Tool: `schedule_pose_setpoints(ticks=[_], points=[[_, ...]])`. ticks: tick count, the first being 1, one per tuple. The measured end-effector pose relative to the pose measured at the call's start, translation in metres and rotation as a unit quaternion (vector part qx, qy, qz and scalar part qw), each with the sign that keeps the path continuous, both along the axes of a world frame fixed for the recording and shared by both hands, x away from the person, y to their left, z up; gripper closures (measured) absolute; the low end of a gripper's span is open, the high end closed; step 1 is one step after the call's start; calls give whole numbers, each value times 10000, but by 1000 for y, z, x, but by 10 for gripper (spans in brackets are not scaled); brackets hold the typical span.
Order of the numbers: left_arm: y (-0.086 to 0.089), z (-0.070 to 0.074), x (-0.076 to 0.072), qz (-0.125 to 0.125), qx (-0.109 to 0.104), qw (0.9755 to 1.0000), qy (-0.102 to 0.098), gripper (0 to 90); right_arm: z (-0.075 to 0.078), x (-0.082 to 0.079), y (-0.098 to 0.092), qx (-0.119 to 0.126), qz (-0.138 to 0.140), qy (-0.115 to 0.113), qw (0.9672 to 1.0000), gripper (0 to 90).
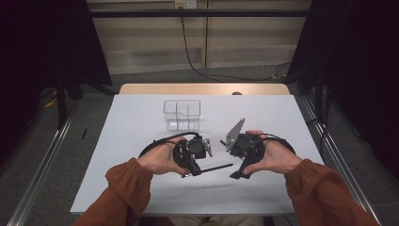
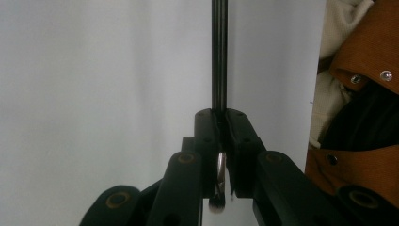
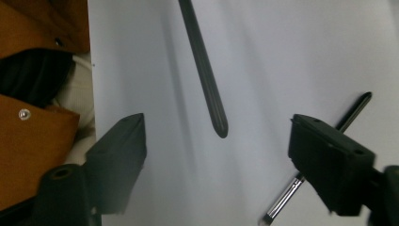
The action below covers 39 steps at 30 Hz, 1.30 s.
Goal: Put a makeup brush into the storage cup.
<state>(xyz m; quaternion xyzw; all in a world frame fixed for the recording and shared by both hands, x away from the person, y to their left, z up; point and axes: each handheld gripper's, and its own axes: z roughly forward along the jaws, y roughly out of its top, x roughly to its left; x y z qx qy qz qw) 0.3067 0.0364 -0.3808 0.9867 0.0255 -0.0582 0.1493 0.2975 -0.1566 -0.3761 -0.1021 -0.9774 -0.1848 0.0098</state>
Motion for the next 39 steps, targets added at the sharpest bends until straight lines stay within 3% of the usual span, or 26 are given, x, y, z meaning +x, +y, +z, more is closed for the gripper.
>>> schedule_pose_setpoints(ticks=[3,6,15,23,36,39], points=[[-1,-2,-2,80,-54,9999,-27,842,-3,2,3,-108,36,30,9999,266],[-1,-1,-1,-20,-1,10000,24,842,-4,4,5,-97,136,-7,9999,315],[-4,-3,-2,-13,-11,10000,-85,842,-5,7,10,-137,358,158,9991,484],[-4,-5,-2,-61,-5,10000,-59,841,-9,10,13,-121,375,224,9990,613],[-3,-5,-3,-85,-86,9999,-101,841,-13,10,20,-126,487,206,9985,730],[-2,-4,-2,-153,-25,9998,-109,841,-13,10,20,-115,510,253,9983,766]])
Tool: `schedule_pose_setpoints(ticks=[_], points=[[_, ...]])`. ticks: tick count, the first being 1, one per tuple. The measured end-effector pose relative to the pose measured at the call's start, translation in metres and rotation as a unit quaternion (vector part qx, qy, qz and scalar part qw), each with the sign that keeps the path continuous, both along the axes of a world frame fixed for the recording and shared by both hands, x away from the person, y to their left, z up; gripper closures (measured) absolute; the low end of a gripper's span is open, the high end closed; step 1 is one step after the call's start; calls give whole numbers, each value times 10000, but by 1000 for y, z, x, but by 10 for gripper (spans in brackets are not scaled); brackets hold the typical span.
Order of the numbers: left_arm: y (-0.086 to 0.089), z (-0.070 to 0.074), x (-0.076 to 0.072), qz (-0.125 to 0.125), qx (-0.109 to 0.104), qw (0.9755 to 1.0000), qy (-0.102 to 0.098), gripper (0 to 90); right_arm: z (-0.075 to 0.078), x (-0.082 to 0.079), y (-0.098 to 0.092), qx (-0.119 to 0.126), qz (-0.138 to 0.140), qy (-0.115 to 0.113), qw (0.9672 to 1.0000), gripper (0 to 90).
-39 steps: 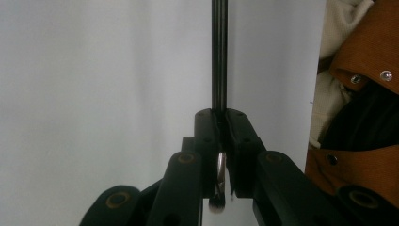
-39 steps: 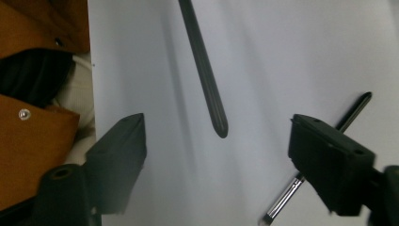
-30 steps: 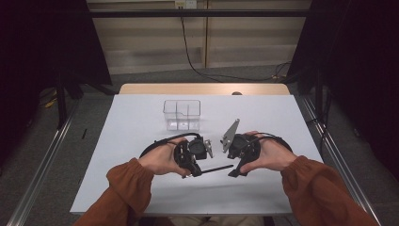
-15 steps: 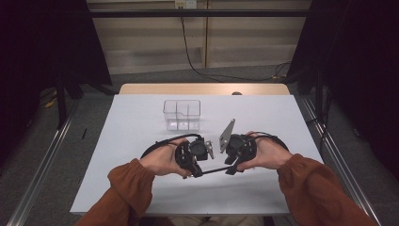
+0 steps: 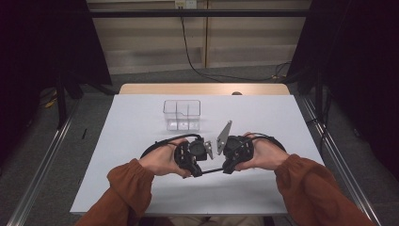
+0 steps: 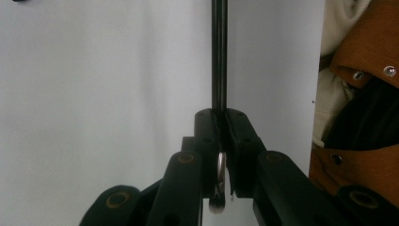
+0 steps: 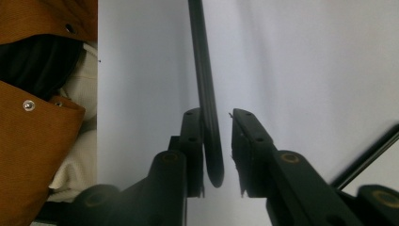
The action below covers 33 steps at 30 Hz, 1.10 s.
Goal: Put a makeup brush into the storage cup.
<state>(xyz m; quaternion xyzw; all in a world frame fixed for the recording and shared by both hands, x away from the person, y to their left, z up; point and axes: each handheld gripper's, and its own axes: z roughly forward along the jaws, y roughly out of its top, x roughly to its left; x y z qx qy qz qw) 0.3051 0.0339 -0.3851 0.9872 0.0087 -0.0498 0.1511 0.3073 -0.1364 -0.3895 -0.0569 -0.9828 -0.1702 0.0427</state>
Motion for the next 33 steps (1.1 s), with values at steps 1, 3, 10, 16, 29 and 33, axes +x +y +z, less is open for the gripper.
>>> schedule_pose_setpoints(ticks=[1,3,10,16,29,33], points=[[0,-1,-1,42,-36,10000,-3,841,0,0,0,-21,6,30,10000,780],[0,-2,-1,53,-45,10000,13,841,0,-1,1,-23,54,47,10000,812],[1,-3,0,-69,-61,9999,-73,839,-3,-1,1,24,200,43,9998,836],[5,-4,-1,-79,-140,9999,-44,836,-3,-4,0,75,178,59,9998,841],[12,-7,3,338,-520,9979,171,755,-3,1,-4,219,59,237,9995,843],[16,-9,4,514,-735,9958,184,671,-2,1,-7,291,-21,275,9992,843]])
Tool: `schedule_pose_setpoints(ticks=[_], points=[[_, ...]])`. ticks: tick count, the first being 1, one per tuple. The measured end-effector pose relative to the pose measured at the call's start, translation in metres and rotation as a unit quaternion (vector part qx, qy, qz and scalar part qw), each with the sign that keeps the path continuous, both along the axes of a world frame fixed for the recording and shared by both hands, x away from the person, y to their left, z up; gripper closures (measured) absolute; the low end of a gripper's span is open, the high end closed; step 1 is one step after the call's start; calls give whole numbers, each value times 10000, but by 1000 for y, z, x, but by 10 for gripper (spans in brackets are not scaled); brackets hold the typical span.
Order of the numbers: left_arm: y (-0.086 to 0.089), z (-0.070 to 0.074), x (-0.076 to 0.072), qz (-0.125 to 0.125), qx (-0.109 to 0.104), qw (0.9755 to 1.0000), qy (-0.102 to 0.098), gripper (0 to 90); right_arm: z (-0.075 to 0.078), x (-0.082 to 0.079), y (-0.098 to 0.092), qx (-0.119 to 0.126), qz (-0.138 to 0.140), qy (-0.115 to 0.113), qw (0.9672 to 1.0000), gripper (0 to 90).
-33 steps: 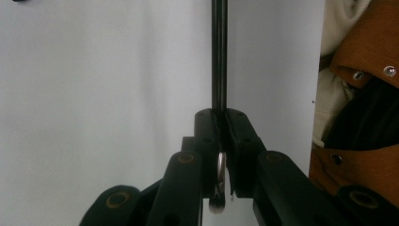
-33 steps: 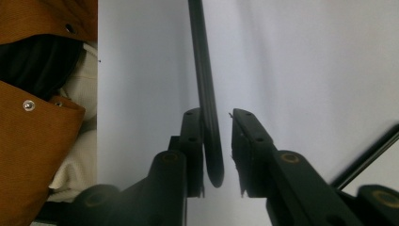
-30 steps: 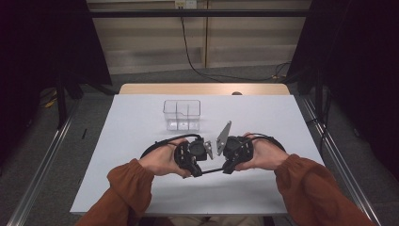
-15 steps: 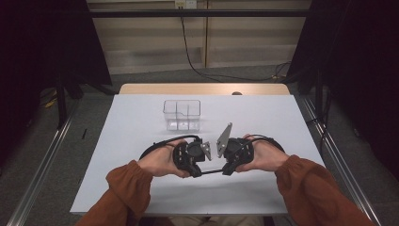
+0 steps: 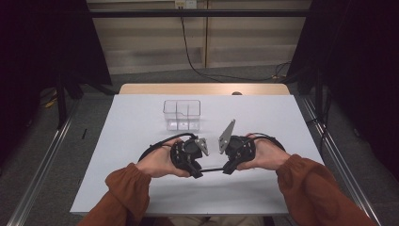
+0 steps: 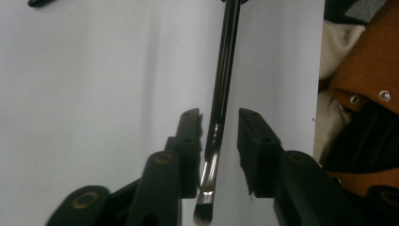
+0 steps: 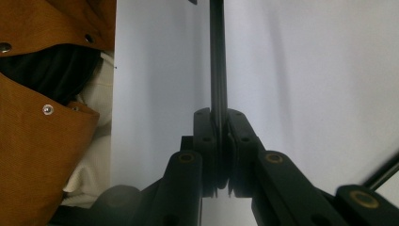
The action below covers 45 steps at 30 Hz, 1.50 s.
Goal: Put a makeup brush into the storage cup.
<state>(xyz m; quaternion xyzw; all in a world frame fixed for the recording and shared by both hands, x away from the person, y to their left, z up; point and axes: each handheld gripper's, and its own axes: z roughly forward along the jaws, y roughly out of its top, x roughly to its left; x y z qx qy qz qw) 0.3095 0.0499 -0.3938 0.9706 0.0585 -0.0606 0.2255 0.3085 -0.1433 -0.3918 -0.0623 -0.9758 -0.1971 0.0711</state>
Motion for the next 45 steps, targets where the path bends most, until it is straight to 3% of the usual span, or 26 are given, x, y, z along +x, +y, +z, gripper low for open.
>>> schedule_pose_setpoints(ticks=[3,6,10,16,19,27,31,36,45], points=[[4,-2,2,115,-92,9999,20,571,1,0,-3,48,-39,-6,10000,843],[6,-3,-1,280,-172,9994,-55,348,1,-2,-5,50,-152,-69,9998,843],[10,-4,0,485,-307,9981,-229,181,0,-4,-8,124,-178,-79,9997,843],[18,-5,6,718,-555,9956,-228,57,0,-3,-13,129,-293,-26,9995,842],[22,-6,8,901,-712,9933,-139,45,0,-3,-15,155,-351,-50,9993,843],[43,-7,9,1179,-912,9884,-289,41,-2,-4,-29,209,-498,-30,9985,842],[50,-5,4,1291,-1178,9840,-346,41,-3,-6,-36,301,-658,-59,9974,842],[56,-2,-2,1461,-1328,9788,-545,38,-2,-9,-41,394,-717,-117,9966,842],[75,-13,-5,1752,-1521,9712,-549,36,-10,-13,-50,569,-952,-109,9938,841]])
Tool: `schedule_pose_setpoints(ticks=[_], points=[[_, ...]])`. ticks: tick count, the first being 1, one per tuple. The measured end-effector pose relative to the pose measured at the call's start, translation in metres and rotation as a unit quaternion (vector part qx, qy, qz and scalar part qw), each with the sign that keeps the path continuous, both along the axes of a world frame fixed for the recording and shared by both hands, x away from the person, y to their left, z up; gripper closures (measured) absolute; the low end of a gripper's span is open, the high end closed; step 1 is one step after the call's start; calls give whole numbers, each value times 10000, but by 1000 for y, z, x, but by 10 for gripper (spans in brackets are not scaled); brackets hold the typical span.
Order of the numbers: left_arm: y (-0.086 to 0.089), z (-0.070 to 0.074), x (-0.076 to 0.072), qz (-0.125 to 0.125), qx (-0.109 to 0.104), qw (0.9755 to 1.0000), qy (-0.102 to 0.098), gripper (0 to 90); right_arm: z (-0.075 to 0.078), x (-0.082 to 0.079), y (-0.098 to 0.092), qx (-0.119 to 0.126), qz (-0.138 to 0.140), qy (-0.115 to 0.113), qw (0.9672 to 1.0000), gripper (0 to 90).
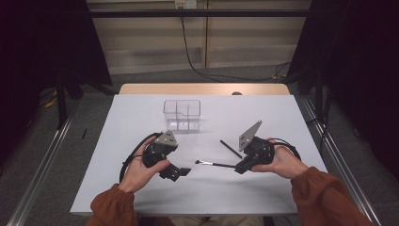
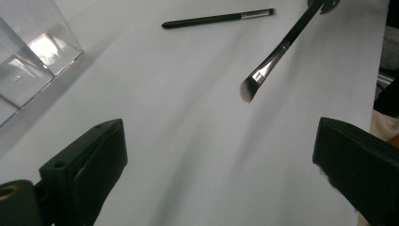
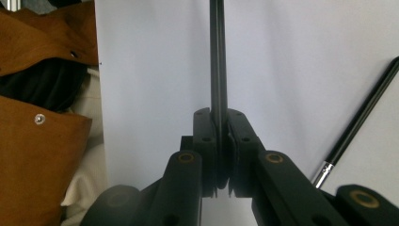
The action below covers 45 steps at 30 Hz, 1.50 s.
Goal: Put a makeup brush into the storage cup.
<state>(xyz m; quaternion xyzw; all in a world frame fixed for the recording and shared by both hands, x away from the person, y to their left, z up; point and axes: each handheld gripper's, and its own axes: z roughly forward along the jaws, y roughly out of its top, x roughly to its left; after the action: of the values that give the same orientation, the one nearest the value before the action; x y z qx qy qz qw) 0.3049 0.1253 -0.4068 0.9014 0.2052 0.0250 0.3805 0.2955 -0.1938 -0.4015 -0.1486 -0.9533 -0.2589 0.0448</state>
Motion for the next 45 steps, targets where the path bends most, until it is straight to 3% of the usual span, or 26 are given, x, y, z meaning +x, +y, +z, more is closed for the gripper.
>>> schedule_pose_setpoints(ticks=[6,11,20,31,42,45], points=[[11,-3,-3,180,-186,9996,-56,36,-5,-1,-4,170,-184,-1,9997,841],[19,-6,-5,279,-281,9992,-73,40,-11,-4,-12,286,-493,-17,9984,841],[22,-10,-6,420,-354,9984,-111,39,-16,-9,-21,820,-840,-150,9930,841],[26,-14,-7,532,-395,9977,-148,39,-25,-13,-19,1553,-1109,-416,9807,841],[26,-15,-8,601,-402,9970,-257,38,-35,-14,-17,1994,-1228,-564,9706,841],[25,-16,-8,570,-428,9972,-219,38,-37,-15,-16,2176,-1256,-627,9659,841]])
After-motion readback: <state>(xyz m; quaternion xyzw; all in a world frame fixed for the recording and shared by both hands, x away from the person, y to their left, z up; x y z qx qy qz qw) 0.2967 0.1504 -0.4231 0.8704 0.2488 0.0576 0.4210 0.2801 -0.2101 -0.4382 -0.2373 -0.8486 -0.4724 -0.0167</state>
